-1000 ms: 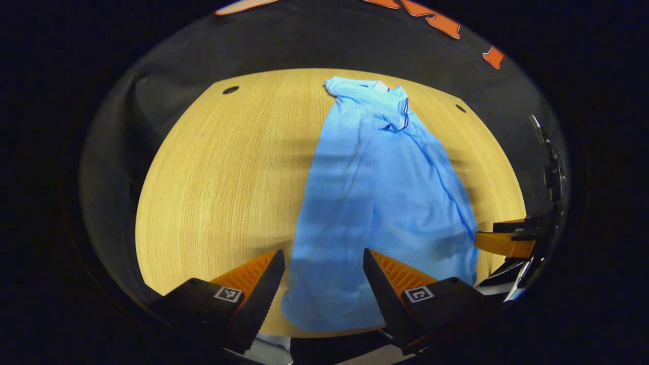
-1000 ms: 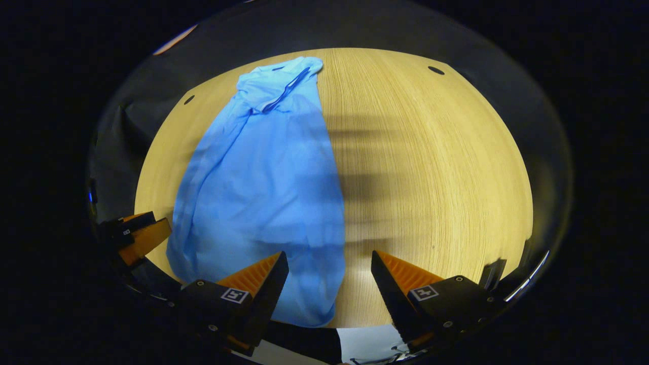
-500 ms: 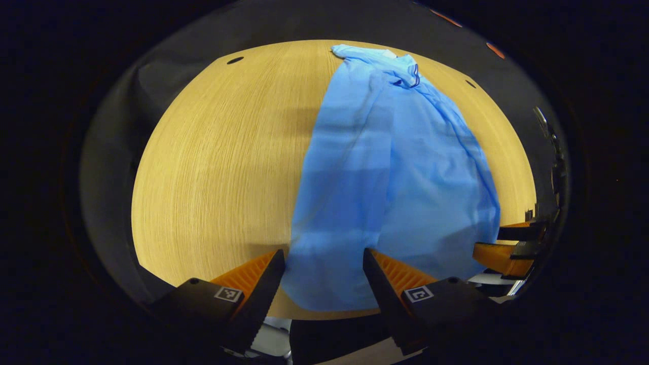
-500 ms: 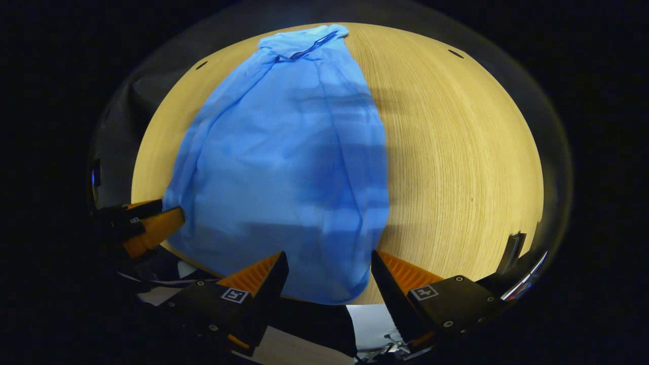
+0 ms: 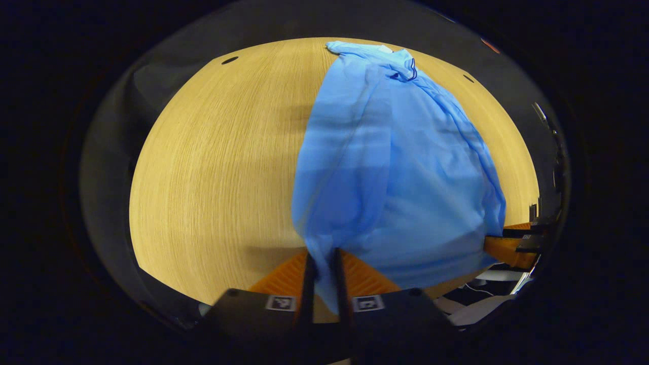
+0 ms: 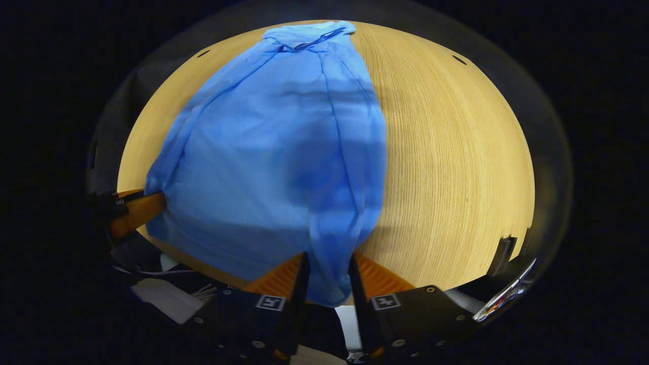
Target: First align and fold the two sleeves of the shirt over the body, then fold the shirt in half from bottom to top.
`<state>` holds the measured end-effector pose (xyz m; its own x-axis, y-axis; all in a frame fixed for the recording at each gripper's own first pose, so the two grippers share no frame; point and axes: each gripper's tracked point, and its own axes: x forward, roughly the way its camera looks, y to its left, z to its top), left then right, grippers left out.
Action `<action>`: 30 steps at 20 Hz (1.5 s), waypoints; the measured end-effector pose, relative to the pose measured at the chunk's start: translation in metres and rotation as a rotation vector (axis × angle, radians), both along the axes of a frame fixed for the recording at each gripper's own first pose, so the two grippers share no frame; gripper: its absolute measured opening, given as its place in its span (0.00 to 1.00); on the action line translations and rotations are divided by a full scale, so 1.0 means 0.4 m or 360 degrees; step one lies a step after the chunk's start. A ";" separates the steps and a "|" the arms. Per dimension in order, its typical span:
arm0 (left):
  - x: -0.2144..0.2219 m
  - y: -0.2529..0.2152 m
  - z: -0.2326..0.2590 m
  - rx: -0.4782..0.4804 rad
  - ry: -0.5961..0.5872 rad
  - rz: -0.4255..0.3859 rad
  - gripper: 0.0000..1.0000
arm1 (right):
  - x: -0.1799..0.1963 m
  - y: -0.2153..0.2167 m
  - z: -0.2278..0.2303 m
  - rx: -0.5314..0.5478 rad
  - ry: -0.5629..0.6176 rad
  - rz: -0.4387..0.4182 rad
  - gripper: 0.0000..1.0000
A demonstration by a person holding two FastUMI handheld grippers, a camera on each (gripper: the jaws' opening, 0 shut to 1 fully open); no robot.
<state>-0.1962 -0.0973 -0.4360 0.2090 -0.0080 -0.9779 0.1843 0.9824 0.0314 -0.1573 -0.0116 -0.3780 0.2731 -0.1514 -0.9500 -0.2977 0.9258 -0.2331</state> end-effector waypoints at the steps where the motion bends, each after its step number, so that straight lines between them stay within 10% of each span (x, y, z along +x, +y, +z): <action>1: -0.003 0.001 0.001 -0.0025 -0.0005 0.0004 0.10 | 0.007 0.002 -0.001 0.0014 -0.0011 -0.0006 0.22; 3: 0.000 -0.008 0.002 -0.0085 -0.0004 0.0041 0.04 | 0.011 0.008 0.001 0.0036 -0.0011 0.0014 0.01; 10: 0.073 -0.019 0.052 -0.0065 -0.0121 -0.0023 0.05 | 0.084 0.055 0.063 0.0130 -0.0140 0.0042 0.01; 30: 0.749 -0.141 0.270 -0.0227 -0.0694 0.0000 0.04 | 0.710 0.180 0.440 0.0188 -0.0805 0.0198 0.01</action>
